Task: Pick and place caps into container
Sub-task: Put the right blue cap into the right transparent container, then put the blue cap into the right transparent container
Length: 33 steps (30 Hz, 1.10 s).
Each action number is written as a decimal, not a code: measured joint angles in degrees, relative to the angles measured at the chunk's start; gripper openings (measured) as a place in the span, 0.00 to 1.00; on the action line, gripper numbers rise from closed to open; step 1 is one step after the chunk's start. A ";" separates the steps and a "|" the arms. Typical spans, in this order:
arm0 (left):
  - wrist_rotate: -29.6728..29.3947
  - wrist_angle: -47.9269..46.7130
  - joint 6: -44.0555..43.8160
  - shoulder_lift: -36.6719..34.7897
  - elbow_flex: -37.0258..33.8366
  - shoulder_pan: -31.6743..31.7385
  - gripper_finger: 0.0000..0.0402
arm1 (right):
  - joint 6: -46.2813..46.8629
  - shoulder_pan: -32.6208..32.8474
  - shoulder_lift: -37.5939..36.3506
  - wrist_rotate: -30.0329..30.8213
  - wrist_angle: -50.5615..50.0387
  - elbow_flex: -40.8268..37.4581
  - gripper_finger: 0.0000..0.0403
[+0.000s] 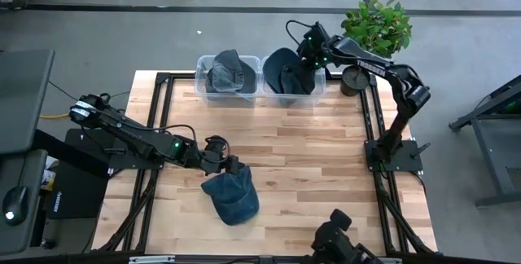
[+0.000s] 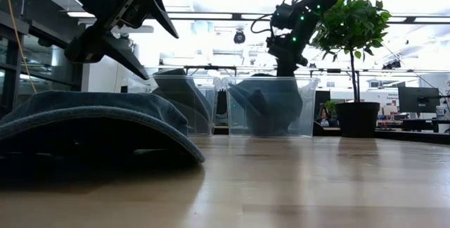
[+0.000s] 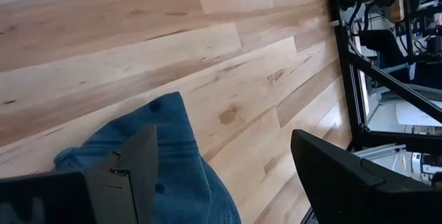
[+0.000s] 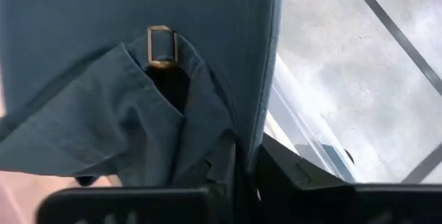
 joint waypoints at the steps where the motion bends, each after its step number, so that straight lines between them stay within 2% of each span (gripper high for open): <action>1: 0.13 0.00 0.00 0.00 0.00 -0.01 0.65 | -0.03 -0.02 0.22 0.24 0.01 0.00 0.11; 5: 0.13 0.00 0.00 0.00 0.00 -0.01 0.65 | -0.04 -0.02 0.48 0.45 0.11 0.00 0.19; 15: -0.09 0.00 -0.22 0.00 0.00 0.00 0.65 | 2.21 -0.02 0.42 2.94 -0.36 0.00 0.26; 23: -0.14 -0.02 -0.46 0.00 0.00 -0.01 0.65 | 1.90 -0.02 0.29 3.04 -0.47 0.22 0.39; 33: -0.31 -0.83 -0.37 0.00 0.00 -0.01 0.65 | -0.92 -0.02 0.27 6.07 -6.42 8.55 0.54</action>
